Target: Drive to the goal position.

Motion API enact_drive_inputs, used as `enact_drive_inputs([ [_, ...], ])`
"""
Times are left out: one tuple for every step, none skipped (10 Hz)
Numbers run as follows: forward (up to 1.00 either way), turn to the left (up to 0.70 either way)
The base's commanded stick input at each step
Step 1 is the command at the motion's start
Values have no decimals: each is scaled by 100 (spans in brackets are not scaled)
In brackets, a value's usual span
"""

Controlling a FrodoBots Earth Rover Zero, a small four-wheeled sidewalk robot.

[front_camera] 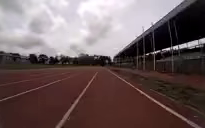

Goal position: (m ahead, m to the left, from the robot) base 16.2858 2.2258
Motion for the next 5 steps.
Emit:
enact_drive_inputs([
  [70, 1],
  [70, 5],
  [70, 7],
  [70, 6],
  [70, 4],
])
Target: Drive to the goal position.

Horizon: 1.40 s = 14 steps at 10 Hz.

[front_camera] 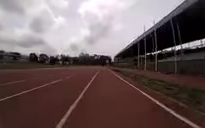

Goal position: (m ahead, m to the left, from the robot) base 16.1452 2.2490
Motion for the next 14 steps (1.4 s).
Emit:
enact_drive_inputs([
  [70, 3],
  [70, 1],
  [70, 0],
  [70, 0],
  [70, 0],
  [70, 0],
  [70, 0],
  [70, 0],
  [70, 0],
  [70, 0],
  [70, 0],
  [70, 0],
  [70, 0],
  [70, 0],
])
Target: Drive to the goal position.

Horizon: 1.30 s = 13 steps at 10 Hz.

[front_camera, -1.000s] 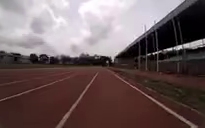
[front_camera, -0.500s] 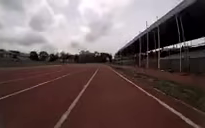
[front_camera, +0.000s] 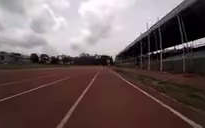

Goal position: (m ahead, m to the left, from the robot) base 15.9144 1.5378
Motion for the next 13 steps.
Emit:
enact_drive_inputs([
  [70, 0],
  [70, 0],
  [70, 0],
  [70, 0],
  [70, 0],
  [70, 0],
  [70, 0],
  [70, 0],
  [70, 0],
  [70, 0],
  [70, 0],
  [70, 0],
  [70, 0],
])
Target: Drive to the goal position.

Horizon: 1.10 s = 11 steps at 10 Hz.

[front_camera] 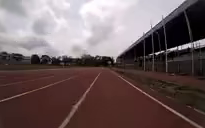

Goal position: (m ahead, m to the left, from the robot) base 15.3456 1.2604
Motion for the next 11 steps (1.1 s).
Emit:
enact_drive_inputs([
  [70, 0],
  [70, 0],
  [70, 0],
  [70, 0],
  [70, 0],
  [70, 0],
  [70, 0],
  [70, 0],
  [70, 0],
  [70, 0],
  [70, 0],
])
